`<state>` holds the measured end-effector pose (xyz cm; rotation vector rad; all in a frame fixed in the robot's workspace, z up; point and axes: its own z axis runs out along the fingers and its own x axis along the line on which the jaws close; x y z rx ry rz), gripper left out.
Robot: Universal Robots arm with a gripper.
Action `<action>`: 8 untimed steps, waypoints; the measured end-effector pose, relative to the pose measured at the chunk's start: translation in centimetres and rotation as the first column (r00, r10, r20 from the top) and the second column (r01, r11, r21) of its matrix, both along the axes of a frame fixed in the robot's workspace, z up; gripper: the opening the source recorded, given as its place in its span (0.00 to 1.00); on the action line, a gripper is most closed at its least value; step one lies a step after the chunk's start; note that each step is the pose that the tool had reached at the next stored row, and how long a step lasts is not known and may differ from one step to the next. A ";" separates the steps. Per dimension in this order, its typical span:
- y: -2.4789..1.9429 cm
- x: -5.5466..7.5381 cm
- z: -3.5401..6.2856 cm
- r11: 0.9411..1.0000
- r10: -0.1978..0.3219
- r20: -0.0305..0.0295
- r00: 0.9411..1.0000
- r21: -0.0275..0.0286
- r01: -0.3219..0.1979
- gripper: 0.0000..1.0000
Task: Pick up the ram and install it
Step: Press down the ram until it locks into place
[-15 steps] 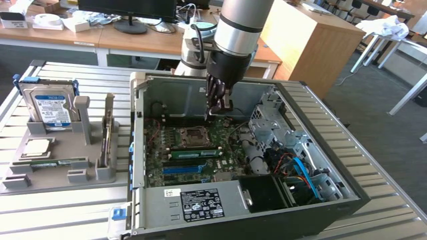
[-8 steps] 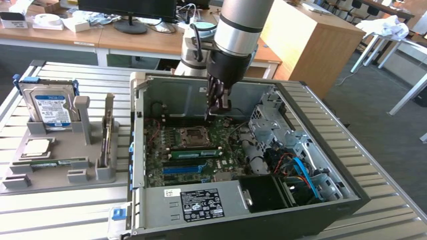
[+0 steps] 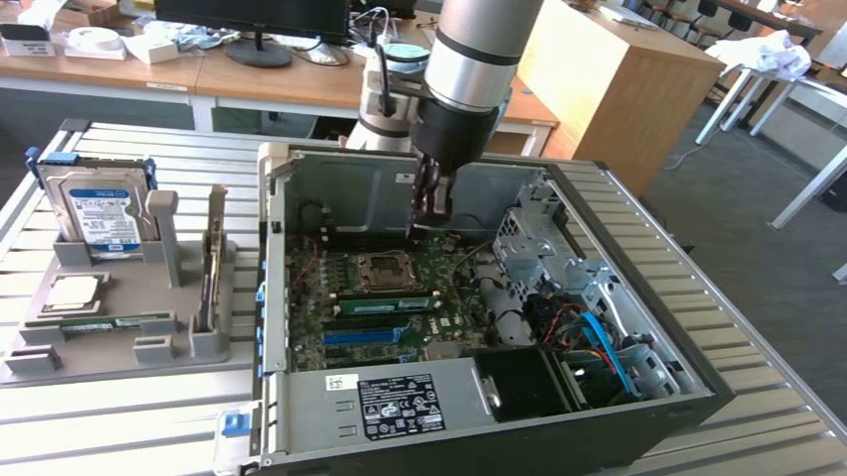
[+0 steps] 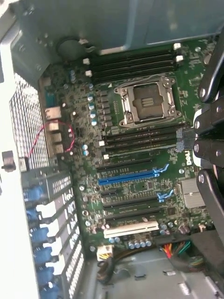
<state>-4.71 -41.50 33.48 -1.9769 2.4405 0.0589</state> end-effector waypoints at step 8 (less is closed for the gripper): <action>0.00 0.0 -0.03 0.990 -0.140 0.000 0.990 0.000 0.140 0.10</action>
